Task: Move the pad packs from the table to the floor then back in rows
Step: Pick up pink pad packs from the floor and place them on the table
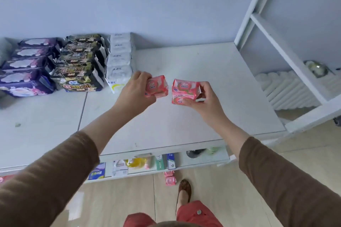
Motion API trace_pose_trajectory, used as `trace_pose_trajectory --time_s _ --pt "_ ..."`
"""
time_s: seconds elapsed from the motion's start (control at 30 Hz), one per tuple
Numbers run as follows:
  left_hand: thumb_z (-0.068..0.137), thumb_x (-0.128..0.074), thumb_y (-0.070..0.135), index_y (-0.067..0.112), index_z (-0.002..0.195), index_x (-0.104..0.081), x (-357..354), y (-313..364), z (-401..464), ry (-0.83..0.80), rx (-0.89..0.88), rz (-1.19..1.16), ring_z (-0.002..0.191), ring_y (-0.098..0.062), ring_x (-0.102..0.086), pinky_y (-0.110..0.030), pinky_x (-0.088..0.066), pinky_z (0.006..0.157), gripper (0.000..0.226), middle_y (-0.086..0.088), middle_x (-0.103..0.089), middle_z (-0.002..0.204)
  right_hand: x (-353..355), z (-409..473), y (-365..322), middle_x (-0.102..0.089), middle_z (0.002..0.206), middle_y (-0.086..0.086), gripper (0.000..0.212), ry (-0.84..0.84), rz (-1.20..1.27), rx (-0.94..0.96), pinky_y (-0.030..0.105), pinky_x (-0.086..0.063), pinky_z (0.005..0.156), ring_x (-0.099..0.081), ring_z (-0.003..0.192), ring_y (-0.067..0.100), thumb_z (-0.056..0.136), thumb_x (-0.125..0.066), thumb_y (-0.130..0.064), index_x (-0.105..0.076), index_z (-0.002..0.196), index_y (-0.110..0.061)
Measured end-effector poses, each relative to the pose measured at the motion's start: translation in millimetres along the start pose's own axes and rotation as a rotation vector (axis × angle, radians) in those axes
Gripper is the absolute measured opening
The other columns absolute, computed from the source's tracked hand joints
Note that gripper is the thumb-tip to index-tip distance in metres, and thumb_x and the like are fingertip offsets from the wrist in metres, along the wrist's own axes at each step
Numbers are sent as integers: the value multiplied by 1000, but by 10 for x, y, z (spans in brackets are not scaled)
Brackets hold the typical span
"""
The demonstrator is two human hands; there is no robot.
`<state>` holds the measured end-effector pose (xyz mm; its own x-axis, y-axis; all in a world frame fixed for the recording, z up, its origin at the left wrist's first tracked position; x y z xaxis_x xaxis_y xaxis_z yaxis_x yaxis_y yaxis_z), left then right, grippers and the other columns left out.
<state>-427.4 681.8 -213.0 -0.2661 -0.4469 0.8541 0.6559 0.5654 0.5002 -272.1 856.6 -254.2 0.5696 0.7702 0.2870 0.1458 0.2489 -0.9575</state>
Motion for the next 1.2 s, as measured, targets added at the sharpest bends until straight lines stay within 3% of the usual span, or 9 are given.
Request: trace_pose_trajectory --time_s 0.1,0.17,0.33,0.53,0.67,0.8,1.0,1.07,1.2 --pt "72 -72 18 14 119 -52 68 -65 631 13 12 92 92 -29 -55 -40 -46 77 51 -6 -46 116 -35 504 -82 -65 99 -23 57 -40 -24 -1 13 -46 70 -61 83 -1 65 -88 -41 -52 108 -29" --pt "73 -75 21 12 120 -54 101 -156 1037 8 9 163 98 -33 -55 -44 -48 82 52 -10 -47 117 -105 788 -97 -65 98 -21 58 -67 -47 0 18 -48 71 -61 81 1 64 -88 -41 -52 108 -29" --pt "77 -76 38 16 119 -58 121 -498 1943 -22 14 414 113 -32 -49 -44 -47 88 51 -10 -53 116 -360 1296 -46 -67 101 -15 57 -96 -55 -31 31 -51 80 -64 86 9 67 -89 -37 -52 110 -26" --pt "81 -71 35 19 125 -59 -78 -757 2610 -86 -6 477 114 -30 -51 -42 -45 88 48 -6 -58 116 -622 1613 66 -65 112 -6 54 -96 -61 -98 31 -51 79 -65 92 14 73 -86 -29 -52 114 -23" --pt "79 -71 29 16 121 -53 -169 -814 2823 -43 -21 432 106 -34 -53 -43 -44 84 47 -10 -60 109 -713 1737 151 -66 112 -5 52 -103 -60 -125 33 -52 79 -65 93 15 74 -86 -25 -53 114 -22" --pt "78 -66 20 17 113 -52 -220 -867 2916 -54 -52 467 101 -34 -53 -41 -41 77 37 -10 -61 107 -792 1887 189 -67 109 -6 52 -101 -58 -121 25 -50 75 -64 90 13 74 -86 -25 -53 114 -22" --pt "85 -61 16 24 123 -62 -190 -874 2889 -112 -52 504 115 -31 -44 -43 -43 91 39 -9 -50 125 -976 2211 219 -65 110 -10 54 -115 -90 -81 4 -41 63 -64 89 3 72 -85 -29 -55 117 -27" --pt "86 -59 10 22 125 -61 -78 -871 2832 -88 -45 497 117 -30 -43 -42 -44 88 41 -8 -47 129 -1045 2359 203 -60 115 -5 58 -116 -115 -59 6 -43 67 -64 93 6 72 -87 -32 -56 120 -25" --pt "86 -52 10 18 117 -62 153 -857 2571 -33 1 421 114 -29 -43 -42 -45 83 34 -7 -50 125 -1165 2610 186 -61 116 0 58 -91 -141 -35 24 -50 80 -64 100 15 70 -88 -30 -55 117 -21"
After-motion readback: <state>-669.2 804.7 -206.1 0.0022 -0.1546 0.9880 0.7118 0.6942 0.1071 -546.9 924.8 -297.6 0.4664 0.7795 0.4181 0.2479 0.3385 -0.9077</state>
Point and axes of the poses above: each hand's wrist, its own z-axis towards the middle knuckle, its own x-axis out of the back of the hand, y = z × x, the point moved 8 cm from there along z, towards the middle knuckle
